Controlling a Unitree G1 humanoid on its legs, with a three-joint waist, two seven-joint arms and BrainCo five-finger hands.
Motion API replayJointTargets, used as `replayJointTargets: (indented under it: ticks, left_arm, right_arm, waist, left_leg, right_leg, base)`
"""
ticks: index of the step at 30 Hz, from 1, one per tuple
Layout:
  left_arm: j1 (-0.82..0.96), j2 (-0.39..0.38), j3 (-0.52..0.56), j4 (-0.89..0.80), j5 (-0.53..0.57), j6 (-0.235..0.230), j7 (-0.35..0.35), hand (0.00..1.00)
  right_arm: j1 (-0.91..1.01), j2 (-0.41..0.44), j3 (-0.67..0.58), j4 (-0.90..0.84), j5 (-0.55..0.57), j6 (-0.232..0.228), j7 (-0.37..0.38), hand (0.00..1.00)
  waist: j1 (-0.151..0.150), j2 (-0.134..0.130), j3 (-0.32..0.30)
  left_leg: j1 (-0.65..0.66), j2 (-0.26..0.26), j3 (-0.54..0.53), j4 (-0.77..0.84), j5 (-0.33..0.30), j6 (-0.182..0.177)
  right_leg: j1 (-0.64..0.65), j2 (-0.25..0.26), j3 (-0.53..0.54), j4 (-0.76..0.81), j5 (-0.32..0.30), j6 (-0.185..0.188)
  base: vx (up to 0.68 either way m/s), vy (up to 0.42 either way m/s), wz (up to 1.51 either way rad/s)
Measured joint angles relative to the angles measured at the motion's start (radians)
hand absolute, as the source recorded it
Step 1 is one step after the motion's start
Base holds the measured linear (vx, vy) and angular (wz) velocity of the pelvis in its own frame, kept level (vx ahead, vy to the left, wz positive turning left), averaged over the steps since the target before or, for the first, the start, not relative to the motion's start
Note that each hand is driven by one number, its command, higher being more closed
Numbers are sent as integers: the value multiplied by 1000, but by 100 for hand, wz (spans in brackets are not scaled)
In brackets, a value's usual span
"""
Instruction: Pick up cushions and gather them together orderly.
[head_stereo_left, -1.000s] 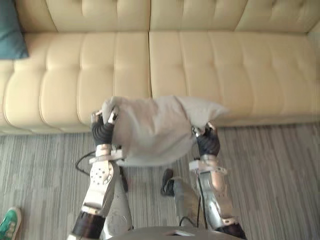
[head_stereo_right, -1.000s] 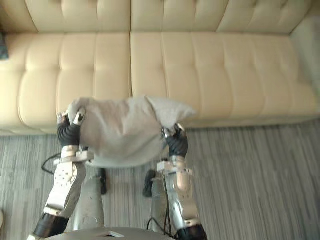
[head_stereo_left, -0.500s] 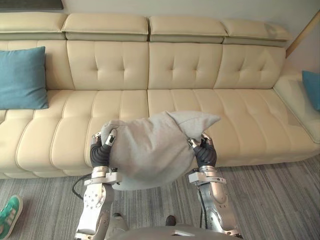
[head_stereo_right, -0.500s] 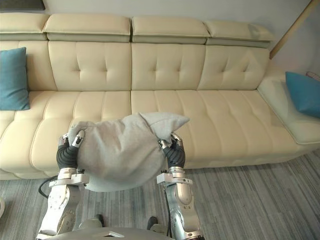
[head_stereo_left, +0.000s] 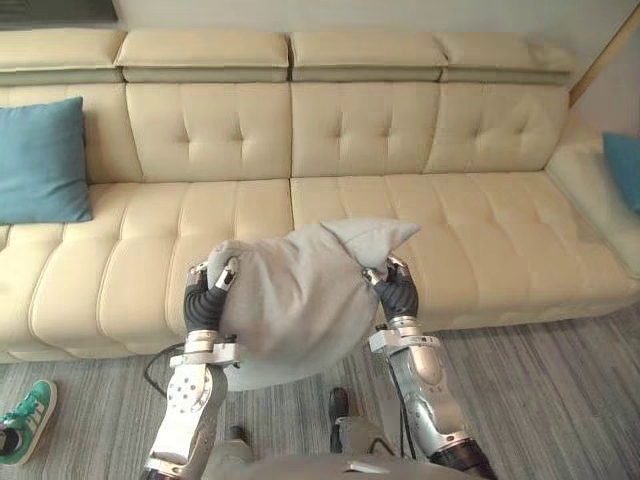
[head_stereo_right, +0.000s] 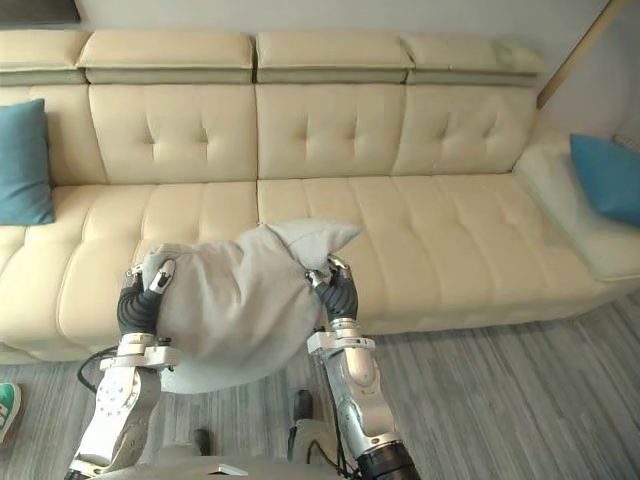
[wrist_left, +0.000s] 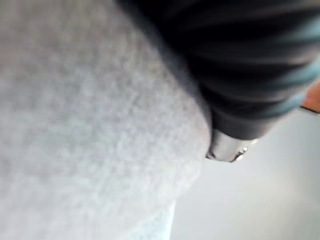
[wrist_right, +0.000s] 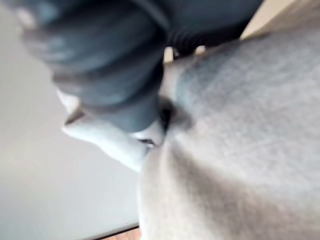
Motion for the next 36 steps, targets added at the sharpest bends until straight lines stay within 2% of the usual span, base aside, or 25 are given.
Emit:
replayJointTargets:
  ticks: [1, 2, 3, 5, 7, 9, 10, 12, 13, 15, 16, 17, 18, 19, 20, 21, 22, 25, 27, 30, 34, 36]
  left_arm:
    - [0, -5, -1, 0, 0, 0, 1, 100]
    - [0, -28, -4, -1, 0, 0, 3, 100]
    - [-2, -42, -10, -6, -1, 0, 3, 100]
    - [-6, -74, -17, -14, -19, -1, 2, 100]
    - [1, -92, -18, -15, -31, -1, 2, 100]
    - [2, -96, -15, -25, -31, -1, 2, 100]
    - [2, -100, -15, -28, -30, -1, 1, 100]
    - [3, -131, -15, -44, -30, 0, -3, 100]
    - [2, -140, -15, -44, -30, 0, -3, 100]
    - [3, -142, -18, -44, -30, 2, -7, 100]
    - [6, -141, -18, -44, -30, 2, -12, 100]
    - [8, -142, -19, -44, -30, 3, -18, 100]
    - [12, -140, -19, -45, -30, 2, -24, 100]
    - [15, -127, -19, -40, -30, 7, -25, 100]
    - [22, -102, -19, -40, -31, 8, -28, 100]
    - [28, -92, -19, -40, -31, 9, -29, 100]
    - [43, -73, -19, -39, -41, 9, -32, 100]
    - [44, -69, -19, -25, -47, 9, -44, 100]
    - [39, -68, -18, 15, -48, 12, -47, 100]
    - [28, -58, -18, 70, -47, 22, -43, 100]
    - [-96, -23, 14, 167, -17, 47, 21, 100]
    - [-212, 0, 35, 227, 16, 54, 87, 100]
  right_arm:
    - [0, 0, 0, -2, 0, 3, 0, 100]
    - [11, -5, 0, -20, 1, 10, 0, 100]
    - [28, -13, -1, -50, 3, 11, -1, 100]
    - [61, -26, 0, -138, 10, 11, -1, 100]
    - [83, -42, 0, -210, 18, 9, -1, 100]
    - [81, -49, 0, -256, 20, 4, -1, 100]
    - [82, -50, -1, -257, 21, 0, -1, 100]
    - [89, -59, -6, -257, 23, -16, -1, 100]
    - [99, -59, -7, -256, 32, -14, -1, 100]
    - [131, -58, -11, -255, 43, -15, -1, 100]
    - [142, -58, -11, -253, 43, -14, -1, 100]
    - [158, -58, -12, -253, 42, -14, -1, 100]
    - [164, -54, -12, -248, 42, -14, 0, 100]
    - [168, -25, -14, -224, 41, -9, 0, 100]
    - [168, 16, -16, -185, 41, -3, 0, 100]
    - [167, 29, -16, -168, 40, -1, 1, 100]
    - [166, 52, -17, -123, 39, 7, 4, 100]
    - [152, 51, -17, -71, 39, 10, 9, 100]
    - [121, 51, -17, -16, 38, 11, 11, 100]
    - [56, 41, -17, 44, 37, 13, 10, 100]
    - [-95, 38, -4, 119, 35, 13, -1, 100]
    - [-217, 38, 19, 162, 14, 13, -20, 100]
  waist:
    - [1, 8, -1]
    - [0, 37, -18]
    - [-2, 51, -28]
    - [-10, 56, -27]
    - [-6, 63, -27]
    - [10, 64, -28]
    - [14, 65, -31]
    - [20, 84, -43]
    - [21, 89, -46]
    - [23, 89, -46]
    - [26, 92, -48]
    - [32, 101, -54]
    - [36, 111, -61]
    - [29, 106, -68]
    - [20, 78, -70]
    - [19, 68, -75]
    - [19, 46, -90]
    - [10, 41, -94]
    - [-3, 41, -95]
    - [-5, 45, -97]
    - [-8, 45, -97]
    - [2, 48, -95]
  left_leg:
    - [5, 9, -4, -1, -2, -7]
    - [18, 52, -5, -26, -8, -24]
    - [14, 73, -8, -8, -8, -20]
    - [-84, 99, -22, 268, -25, -12]
    - [-131, 139, 8, 423, 23, -5]
    - [-165, 183, 86, 556, 143, 28]
    - [-170, 191, 94, 567, 131, 30]
    - [-177, 194, 158, 528, 57, 66]
    - [-174, 191, 184, 467, 29, 65]
    - [-160, 167, 193, 304, 22, 70]
    - [-142, 149, 191, 196, 43, 71]
    - [-117, 130, 185, 78, 152, 76]
    - [-111, 129, 180, 52, 195, 53]
    - [-81, 118, 162, 24, 156, 19]
    - [-55, 84, 167, -15, 156, 21]
    - [-43, 72, 171, -30, 157, 22]
    - [-19, 45, 190, -61, 161, 30]
    - [-17, 28, 192, -73, 163, 35]
    - [-12, 21, 193, -106, 182, 43]
    - [9, 23, 202, -186, 231, 39]
    - [19, 25, 217, -262, 288, 37]
    - [-16, 30, 215, -262, 306, 43]
  right_leg:
    - [-6, 9, -2, 17, 5, -8]
    - [-9, 41, -36, 30, -1, -27]
    - [-3, 55, -61, 21, -10, -42]
    - [16, 69, -105, 20, -30, -75]
    - [66, 88, -129, 20, -43, -95]
    - [148, 96, -115, -37, -50, -108]
    - [160, 92, -112, -49, -49, -109]
    - [197, 73, -107, -89, -48, -111]
    - [219, 61, -110, -105, -48, -111]
    - [260, 41, -130, -119, -48, -110]
    - [273, 35, -131, -119, -50, -106]
    - [286, 33, -127, -117, -66, -79]
    - [296, 41, -120, -119, -84, -50]
    - [307, 32, -115, -121, -97, -30]
    - [310, 11, -93, -127, -96, -30]
    - [313, 3, -84, -133, -96, -30]
    - [317, -18, -49, -147, -91, -24]
    - [314, -25, -24, -164, -72, -16]
    - [307, -23, -2, -183, -57, -6]
    - [275, -8, 41, -200, -31, -1]
    - [245, 8, 66, -226, 11, 14]
    - [227, 11, 67, -248, 44, 13]
  base:
    - [258, -313, -14]
    - [321, -257, -3]
    - [403, -263, 8]
    - [315, -166, 29]
    - [355, -178, 15]
    - [356, -119, -15]
    - [301, -44, -12]
    - [260, 23, -1]
    - [198, 66, 14]
    - [174, 133, 26]
    - [193, 220, 16]
    - [196, 274, -7]
    - [194, 295, -8]
    - [151, 295, -1]
    - [84, 226, 4]
    - [43, 222, -12]
    - [25, 180, -19]
    - [-12, 107, -12]
    - [-75, 22, -20]
    - [-99, -23, -39]
    - [-135, -15, -20]
    - [-154, -7, 0]
